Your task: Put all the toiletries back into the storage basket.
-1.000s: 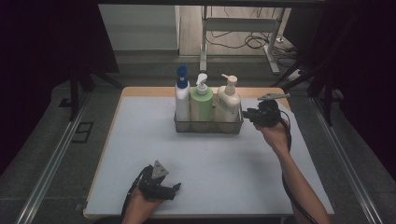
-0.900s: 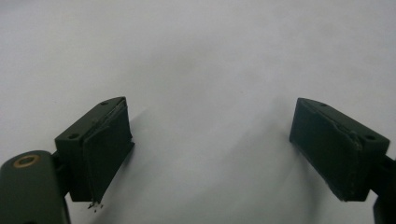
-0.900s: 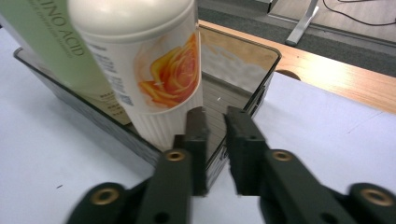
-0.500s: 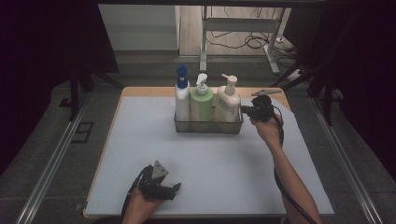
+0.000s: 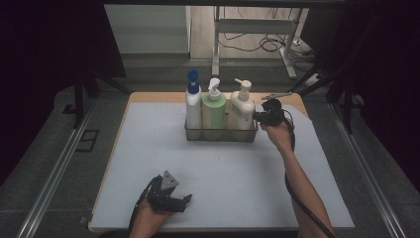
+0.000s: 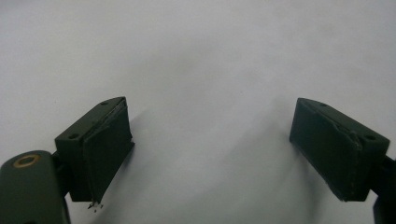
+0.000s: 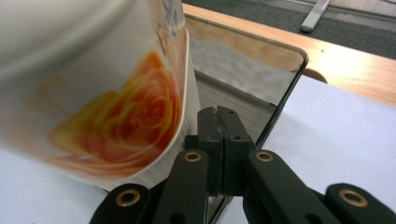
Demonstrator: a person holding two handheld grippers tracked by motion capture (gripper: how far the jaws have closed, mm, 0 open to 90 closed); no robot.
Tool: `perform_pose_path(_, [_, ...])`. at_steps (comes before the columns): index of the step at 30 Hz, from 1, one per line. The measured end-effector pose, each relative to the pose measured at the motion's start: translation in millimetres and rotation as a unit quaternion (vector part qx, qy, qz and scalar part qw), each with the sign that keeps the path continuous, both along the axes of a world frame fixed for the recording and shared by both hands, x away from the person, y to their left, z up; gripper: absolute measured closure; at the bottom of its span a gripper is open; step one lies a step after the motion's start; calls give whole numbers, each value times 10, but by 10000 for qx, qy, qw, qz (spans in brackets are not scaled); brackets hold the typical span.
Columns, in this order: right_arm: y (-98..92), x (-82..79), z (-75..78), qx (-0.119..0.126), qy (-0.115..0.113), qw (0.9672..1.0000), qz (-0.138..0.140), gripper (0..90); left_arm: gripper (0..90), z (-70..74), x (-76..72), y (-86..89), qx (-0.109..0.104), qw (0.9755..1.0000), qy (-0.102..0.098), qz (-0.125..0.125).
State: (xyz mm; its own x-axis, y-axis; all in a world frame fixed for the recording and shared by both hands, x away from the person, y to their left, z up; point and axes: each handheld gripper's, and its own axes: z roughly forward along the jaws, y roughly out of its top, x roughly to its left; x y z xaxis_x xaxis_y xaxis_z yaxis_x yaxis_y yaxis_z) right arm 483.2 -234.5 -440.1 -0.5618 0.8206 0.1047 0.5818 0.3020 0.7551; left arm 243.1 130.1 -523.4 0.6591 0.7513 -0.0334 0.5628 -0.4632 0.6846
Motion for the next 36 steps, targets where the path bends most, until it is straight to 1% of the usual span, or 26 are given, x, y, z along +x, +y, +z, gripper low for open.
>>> perform_pose_path(4, [11,13,-77,-35,68,10000,-2,888,123,0,0,0,2,10000,0,1])
perform_pose_path(10, [30,3,-125,-93,96,9999,-39,887,123,-1,-1,-2,-11,10000,1,7])
perform_pose_path(17, [45,-4,-158,-140,118,9998,-15,886,123,0,0,0,1,10000,2,2])
perform_pose_path(20, [77,-6,-173,-163,119,9998,25,879,123,-2,-1,-3,-23,10000,2,12])
perform_pose_path(36, [196,-21,-242,-178,194,9995,155,876,123,-1,-1,-2,-12,10000,3,5])
